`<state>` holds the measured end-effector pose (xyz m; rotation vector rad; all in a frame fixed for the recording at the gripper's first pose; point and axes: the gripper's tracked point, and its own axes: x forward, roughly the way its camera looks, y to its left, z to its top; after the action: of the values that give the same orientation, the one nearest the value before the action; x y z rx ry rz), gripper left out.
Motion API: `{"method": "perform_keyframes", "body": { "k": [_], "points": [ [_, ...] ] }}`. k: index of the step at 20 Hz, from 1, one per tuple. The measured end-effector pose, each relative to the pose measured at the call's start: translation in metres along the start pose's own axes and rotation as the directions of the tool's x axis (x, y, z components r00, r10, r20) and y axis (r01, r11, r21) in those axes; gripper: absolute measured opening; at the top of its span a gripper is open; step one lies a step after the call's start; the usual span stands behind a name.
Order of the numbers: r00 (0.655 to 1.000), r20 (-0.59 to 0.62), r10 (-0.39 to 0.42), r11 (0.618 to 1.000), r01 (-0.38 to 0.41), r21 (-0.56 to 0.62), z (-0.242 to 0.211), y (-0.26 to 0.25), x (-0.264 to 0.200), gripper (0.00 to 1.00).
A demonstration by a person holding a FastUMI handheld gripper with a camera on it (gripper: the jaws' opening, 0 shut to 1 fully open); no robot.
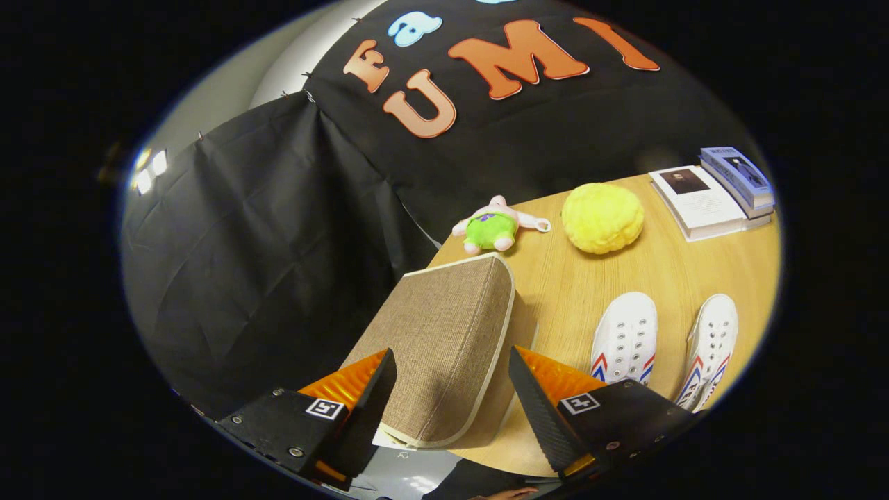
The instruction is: Open the storage box then place both shoes into the box .Put the left shoe in first, then the right shoe, with the right side of both shoes facing outward in a uniform manner.
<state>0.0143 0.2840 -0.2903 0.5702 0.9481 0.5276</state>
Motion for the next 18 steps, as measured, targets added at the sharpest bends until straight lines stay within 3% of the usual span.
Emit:
{"method": "perform_keyframes", "body": {
  "k": [9,15,18],
  "points": [
    [0.989,-0.046,0.143,0.984,-0.137,0.113,-0.016,0.001,0.047,0.97],
    [0.964,-0.074,0.257,0.949,-0.237,0.208,-0.024,0.0,0.064,0.97],
    [0.945,-0.062,0.32,0.913,-0.29,0.287,-0.025,0.001,0.069,0.97]
  ]
}}
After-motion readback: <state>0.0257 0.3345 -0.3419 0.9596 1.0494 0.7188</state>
